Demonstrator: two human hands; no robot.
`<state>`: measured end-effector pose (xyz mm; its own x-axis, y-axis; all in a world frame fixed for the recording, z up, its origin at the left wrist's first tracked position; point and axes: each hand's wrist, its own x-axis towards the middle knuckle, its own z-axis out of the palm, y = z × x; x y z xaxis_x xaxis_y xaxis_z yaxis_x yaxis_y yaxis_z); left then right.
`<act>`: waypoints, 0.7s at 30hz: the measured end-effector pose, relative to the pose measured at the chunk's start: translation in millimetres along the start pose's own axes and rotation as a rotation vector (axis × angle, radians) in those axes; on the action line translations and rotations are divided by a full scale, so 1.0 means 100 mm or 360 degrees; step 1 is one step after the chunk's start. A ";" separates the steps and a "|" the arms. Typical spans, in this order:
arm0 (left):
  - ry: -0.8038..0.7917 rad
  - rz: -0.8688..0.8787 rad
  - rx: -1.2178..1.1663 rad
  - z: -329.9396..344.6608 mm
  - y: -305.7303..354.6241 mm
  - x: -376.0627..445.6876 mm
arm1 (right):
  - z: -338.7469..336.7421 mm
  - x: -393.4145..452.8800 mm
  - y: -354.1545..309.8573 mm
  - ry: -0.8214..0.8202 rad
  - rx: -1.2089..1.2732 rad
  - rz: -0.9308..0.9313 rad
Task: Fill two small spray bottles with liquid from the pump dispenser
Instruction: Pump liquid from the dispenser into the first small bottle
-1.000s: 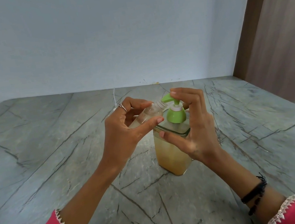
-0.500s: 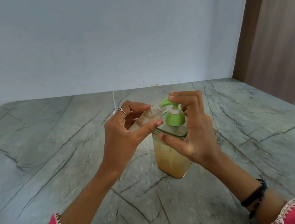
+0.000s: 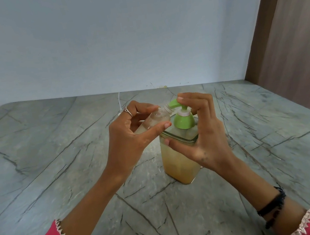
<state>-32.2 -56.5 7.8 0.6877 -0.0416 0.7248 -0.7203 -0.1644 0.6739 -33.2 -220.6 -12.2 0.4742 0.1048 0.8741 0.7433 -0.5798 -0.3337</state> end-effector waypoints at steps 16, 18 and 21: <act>0.0008 -0.0060 -0.0086 0.03 -0.01 -0.02 | 0.01 -0.02 0.00 0.0020 0.0017 -0.0017; 0.0036 -0.0079 -0.0150 0.04 -0.01 -0.03 | 0.01 -0.01 0.00 0.0034 0.0024 -0.0013; 0.0059 -0.0088 -0.0189 0.04 -0.01 -0.03 | 0.02 0.00 0.00 0.0053 0.0050 0.0004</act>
<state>-33.1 -60.7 4.9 0.7244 0.0014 0.6894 -0.6886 -0.0476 0.7236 -31.9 -218.6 -13.1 0.4605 0.0764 0.8844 0.7568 -0.5545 -0.3461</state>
